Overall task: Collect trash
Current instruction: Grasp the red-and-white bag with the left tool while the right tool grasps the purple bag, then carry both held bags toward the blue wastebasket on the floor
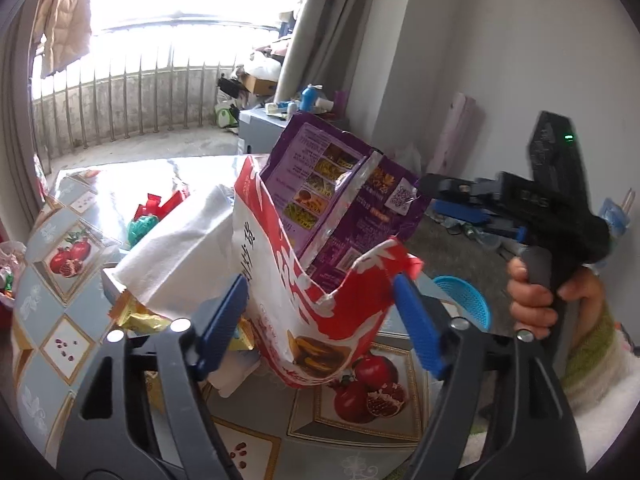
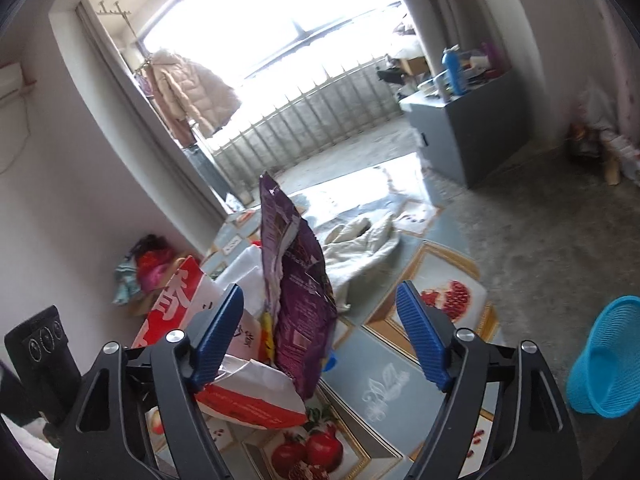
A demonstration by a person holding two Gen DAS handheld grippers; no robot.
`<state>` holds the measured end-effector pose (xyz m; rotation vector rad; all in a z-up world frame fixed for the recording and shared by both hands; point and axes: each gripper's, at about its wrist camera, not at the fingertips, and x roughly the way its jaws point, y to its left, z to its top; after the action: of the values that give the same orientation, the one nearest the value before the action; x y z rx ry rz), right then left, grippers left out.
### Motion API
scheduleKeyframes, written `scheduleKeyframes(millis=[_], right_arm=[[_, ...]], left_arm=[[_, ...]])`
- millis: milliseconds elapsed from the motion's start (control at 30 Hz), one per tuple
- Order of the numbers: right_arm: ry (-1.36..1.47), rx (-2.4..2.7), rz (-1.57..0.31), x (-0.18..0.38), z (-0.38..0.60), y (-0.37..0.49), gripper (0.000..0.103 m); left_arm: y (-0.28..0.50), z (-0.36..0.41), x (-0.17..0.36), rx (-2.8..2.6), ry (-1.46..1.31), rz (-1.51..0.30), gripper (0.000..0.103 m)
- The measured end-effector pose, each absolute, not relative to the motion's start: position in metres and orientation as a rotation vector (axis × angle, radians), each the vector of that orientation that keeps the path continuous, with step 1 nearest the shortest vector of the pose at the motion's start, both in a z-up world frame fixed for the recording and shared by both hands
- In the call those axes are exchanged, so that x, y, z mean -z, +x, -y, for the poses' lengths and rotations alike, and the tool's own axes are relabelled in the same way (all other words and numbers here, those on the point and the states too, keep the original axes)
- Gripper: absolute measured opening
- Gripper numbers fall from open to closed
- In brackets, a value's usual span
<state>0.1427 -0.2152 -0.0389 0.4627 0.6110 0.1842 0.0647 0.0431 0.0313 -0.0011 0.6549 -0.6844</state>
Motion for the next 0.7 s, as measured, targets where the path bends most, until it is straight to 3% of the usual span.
scheduleKeyframes(millis=[300,467,567,700], right_arm=[[0.523,-0.322,-0.632,0.049,0.219,0.167,0.043],[0.525,-0.357,-0.627,0.05,0.216,0.166,0.016],[0.545,-0.376,-0.61,0.05,0.217,0.162,0.013],[0.557,-0.388,-0.572,0.044,0.219,0.153,0.012]], left_arm=[[0.067,-0.037,-0.038,0.716,0.046,-0.658,0.046],[0.067,-0.036,-0.04,0.711,0.067,-0.669,0.028],[0.064,-0.036,-0.04,0.703,0.075,-0.661,0.02],[0.059,-0.041,-0.046,0.704,0.072,-0.637,0.018]])
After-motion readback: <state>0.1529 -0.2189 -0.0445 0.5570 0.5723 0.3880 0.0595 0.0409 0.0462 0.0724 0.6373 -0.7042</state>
